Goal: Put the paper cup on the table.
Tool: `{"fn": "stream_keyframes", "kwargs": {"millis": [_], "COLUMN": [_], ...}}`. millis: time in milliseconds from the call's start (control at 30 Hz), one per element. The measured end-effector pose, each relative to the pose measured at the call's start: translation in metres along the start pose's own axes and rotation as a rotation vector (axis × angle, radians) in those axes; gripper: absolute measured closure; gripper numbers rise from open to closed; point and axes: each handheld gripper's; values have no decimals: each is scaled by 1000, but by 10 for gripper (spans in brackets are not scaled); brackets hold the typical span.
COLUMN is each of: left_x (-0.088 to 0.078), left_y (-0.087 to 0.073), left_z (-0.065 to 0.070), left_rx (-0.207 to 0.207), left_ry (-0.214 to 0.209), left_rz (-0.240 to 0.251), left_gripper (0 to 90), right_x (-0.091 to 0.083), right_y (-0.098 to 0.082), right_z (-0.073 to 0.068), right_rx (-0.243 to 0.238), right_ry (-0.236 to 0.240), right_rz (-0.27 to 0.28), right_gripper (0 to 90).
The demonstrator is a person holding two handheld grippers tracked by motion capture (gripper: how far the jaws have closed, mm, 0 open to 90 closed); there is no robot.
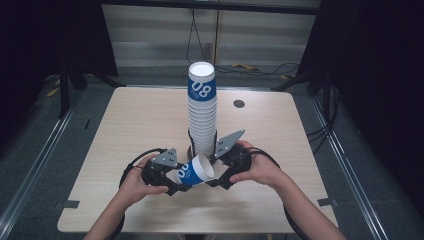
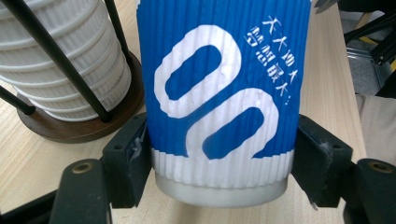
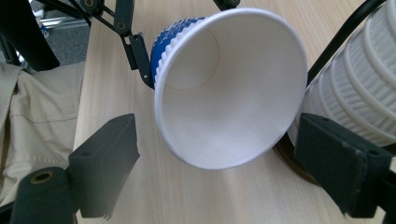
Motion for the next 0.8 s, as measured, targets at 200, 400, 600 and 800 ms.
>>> {"fn": "stream_keyframes", "kwargs": {"millis": [200, 400, 600, 800], "left_x": [1, 2, 3, 5], "left_y": [1, 1, 2, 3], "left_z": [0, 1, 2, 4], "left_rx": [14, 30, 40, 63], "left_ry": [-12, -27, -44, -52], "left_rz": [8, 14, 30, 42], "left_gripper": [292, 292, 292, 292], "right_x": [2, 3, 6, 10], "right_y": [1, 2, 3, 6], "right_z": [1, 1, 1, 0], "right_rx": [-5, -1, -4, -24], "right_ry": [5, 10, 7, 30], "right_rz": [-1, 3, -3, -7], "right_gripper": [131, 131, 128, 124]}}
Point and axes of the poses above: each handheld gripper's, and its own axes: x roughly forward along the jaws, y roughly out of its top, z roughly to its right, and after that the axes turned 15 degrees about -z, right-handed
